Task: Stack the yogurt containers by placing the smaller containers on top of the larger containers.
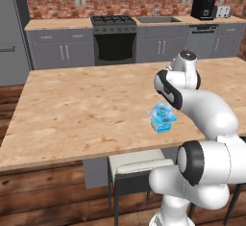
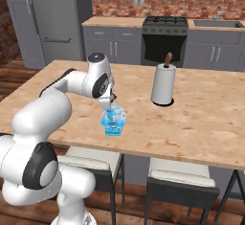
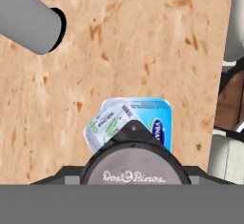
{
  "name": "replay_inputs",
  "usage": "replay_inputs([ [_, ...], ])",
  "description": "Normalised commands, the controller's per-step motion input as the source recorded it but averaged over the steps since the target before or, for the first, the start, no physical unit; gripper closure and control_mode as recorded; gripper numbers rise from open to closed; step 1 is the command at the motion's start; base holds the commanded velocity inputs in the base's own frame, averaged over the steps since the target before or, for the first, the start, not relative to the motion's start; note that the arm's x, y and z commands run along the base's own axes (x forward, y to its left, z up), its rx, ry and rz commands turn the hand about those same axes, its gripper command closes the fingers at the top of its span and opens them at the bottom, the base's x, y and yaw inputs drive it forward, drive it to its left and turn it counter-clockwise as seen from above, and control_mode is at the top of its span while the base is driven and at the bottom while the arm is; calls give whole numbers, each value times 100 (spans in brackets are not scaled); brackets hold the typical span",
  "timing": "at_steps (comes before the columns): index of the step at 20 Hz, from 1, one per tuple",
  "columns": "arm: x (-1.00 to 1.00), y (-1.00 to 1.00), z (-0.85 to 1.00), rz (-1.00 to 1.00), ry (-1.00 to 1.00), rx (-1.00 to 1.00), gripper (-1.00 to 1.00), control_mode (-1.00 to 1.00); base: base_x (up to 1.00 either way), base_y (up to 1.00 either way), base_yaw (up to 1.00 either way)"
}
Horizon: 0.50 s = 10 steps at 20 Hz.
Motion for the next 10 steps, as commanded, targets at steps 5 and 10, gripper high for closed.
replay_inputs([
  [5,0,0,-12,0,0,0,100,-100,0,0,0],
  [10,1,0,-16,0,0,0,100,-100,0,0,0],
])
